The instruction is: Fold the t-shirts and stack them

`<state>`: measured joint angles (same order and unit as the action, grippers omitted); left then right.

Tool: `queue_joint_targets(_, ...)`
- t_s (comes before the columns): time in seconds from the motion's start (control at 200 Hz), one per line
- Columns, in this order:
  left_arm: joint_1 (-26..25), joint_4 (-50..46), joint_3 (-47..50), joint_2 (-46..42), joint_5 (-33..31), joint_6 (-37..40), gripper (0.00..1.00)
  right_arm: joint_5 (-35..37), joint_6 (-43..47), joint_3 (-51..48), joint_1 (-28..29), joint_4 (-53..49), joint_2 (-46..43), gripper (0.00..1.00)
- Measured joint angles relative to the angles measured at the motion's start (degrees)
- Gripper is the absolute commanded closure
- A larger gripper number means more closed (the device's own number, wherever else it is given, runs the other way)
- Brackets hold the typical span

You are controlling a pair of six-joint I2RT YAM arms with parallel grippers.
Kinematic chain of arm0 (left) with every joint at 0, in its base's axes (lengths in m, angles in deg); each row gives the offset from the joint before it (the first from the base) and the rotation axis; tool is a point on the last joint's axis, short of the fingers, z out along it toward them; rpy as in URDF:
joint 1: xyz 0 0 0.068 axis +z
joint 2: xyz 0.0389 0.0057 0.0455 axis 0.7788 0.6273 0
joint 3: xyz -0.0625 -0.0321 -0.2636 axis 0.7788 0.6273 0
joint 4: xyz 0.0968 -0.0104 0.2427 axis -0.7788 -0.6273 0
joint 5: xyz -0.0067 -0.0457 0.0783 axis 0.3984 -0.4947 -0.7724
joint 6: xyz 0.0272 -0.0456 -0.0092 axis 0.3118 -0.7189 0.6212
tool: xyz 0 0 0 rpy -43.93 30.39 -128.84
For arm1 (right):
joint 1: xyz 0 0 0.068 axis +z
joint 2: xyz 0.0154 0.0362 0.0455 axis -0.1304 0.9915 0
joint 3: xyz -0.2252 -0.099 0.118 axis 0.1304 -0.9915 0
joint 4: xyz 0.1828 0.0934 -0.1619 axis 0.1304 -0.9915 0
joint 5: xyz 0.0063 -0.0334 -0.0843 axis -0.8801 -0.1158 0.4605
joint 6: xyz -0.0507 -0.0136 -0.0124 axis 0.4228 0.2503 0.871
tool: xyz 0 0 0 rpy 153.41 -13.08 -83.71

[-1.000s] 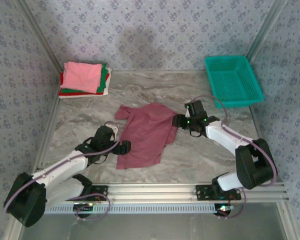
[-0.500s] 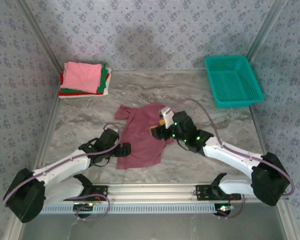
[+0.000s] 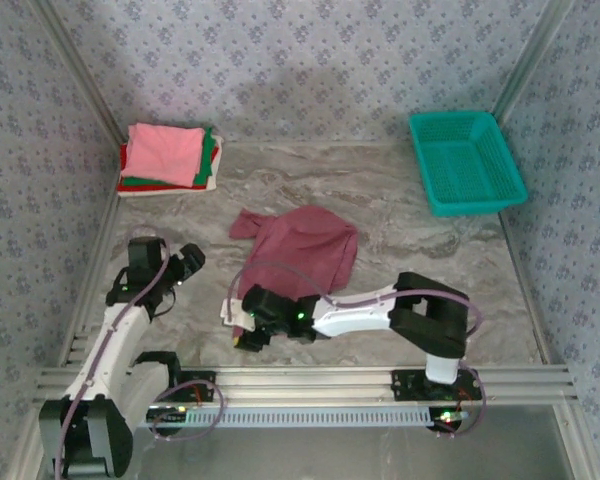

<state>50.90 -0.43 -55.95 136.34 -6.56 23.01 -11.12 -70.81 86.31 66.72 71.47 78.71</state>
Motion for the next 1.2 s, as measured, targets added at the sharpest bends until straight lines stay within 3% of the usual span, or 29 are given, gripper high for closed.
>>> queue_joint_targets(0.185, 0.3, 0.8, 0.8, -0.1, 3.0, 0.0, 0.04, -1.8, 3.4, 1.5, 1.0, -0.9, 3.3, 0.22)
queue_joint_targets(0.345, 0.3, 0.8, 2.2, -0.1, 4.0, 0.0, 0.04, -3.8, 4.9, 1.7, 0.7, -0.7, 5.8, 0.32)
queue_joint_targets(0.44, 0.3, 0.8, 2.2, -0.1, 4.3, 0.2, 0.04, -4.5, 4.9, 2.1, 0.3, -0.6, 6.2, 0.52)
queue_joint_targets(0.49, 0.3, 0.8, 2.2, -0.1, 4.3, 0.4, 0.04, -4.6, 4.9, 2.1, 0.3, -0.3, 6.3, 0.58)
queue_joint_targets(0.565, 0.3, 1.1, 2.2, -0.1, 4.9, 0.9, 0.04, -3.7, 4.2, 2.1, -0.2, 0.1, 6.4, 0.86)
queue_joint_targets(0.63, -0.2, 1.6, 2.2, -0.1, 5.5, 1.5, 0.04, -1.8, 3.5, 2.1, -1.7, 0.1, 6.4, 0.94)
queue_joint_targets(0.834, -4.3, 2.0, -0.1, 3.6, 5.3, 4.2, 0.04, 1.5, 1.6, 2.2, -8.9, -2.1, 1.6, 1.00)
queue_joint_targets(1.024, -5.9, 6.0, -3.8, 9.2, 4.4, 5.7, 0.05, 1.7, -1.0, 2.0, -15.4, -4.3, -12.2, 1.00)
queue_joint_targets(1.199, -7.5, 10.2, -8.5, 17.0, 3.7, 7.4, 0.08, 2.0, -4.9, 0.2, -27.1, -5.5, -25.1, 1.00)
